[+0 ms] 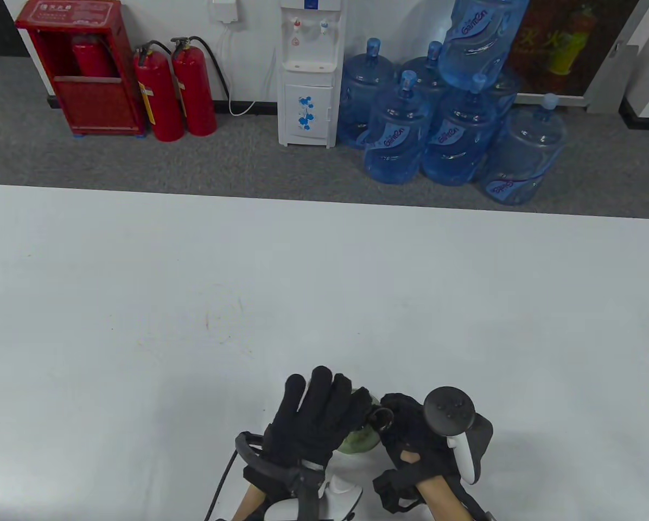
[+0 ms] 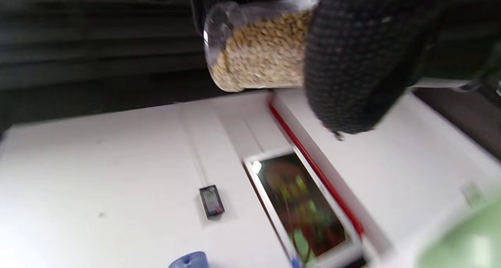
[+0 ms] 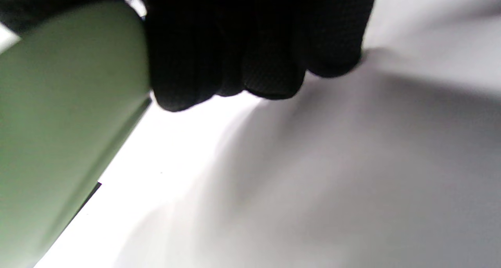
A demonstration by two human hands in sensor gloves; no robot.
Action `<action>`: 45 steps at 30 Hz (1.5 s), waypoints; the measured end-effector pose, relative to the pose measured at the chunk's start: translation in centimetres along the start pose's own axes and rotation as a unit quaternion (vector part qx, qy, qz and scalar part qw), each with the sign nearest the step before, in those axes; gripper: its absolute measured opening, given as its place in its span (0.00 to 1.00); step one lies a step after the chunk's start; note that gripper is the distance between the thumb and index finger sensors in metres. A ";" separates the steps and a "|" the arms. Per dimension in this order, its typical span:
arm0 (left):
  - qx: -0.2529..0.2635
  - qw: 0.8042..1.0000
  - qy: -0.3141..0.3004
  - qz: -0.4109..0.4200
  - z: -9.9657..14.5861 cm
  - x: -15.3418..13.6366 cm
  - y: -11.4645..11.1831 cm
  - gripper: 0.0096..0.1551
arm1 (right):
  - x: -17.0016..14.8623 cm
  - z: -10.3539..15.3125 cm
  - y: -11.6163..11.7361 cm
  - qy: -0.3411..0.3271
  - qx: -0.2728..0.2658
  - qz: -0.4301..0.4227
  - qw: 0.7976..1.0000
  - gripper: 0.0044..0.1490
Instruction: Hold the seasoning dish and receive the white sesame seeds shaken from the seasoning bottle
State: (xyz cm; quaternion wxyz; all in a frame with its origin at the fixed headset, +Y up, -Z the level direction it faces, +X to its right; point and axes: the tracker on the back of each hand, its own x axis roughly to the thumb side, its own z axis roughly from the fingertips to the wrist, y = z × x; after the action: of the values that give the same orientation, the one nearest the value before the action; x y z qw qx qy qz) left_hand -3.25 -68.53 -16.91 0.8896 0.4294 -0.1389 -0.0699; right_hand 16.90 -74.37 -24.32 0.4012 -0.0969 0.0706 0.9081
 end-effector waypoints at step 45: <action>-0.022 0.998 -0.036 -0.041 0.6 0.0 -1.2 0.37 | 0.0 0.0 -0.1 -0.004 -0.003 0.004 1.000 0.26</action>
State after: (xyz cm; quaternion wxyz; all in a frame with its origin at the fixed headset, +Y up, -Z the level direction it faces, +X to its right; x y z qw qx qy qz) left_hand -3.47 -69.74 -17.50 0.8896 0.4124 -0.1516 -0.1244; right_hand 16.96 -74.33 -24.32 0.3974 -0.0945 0.0669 0.9103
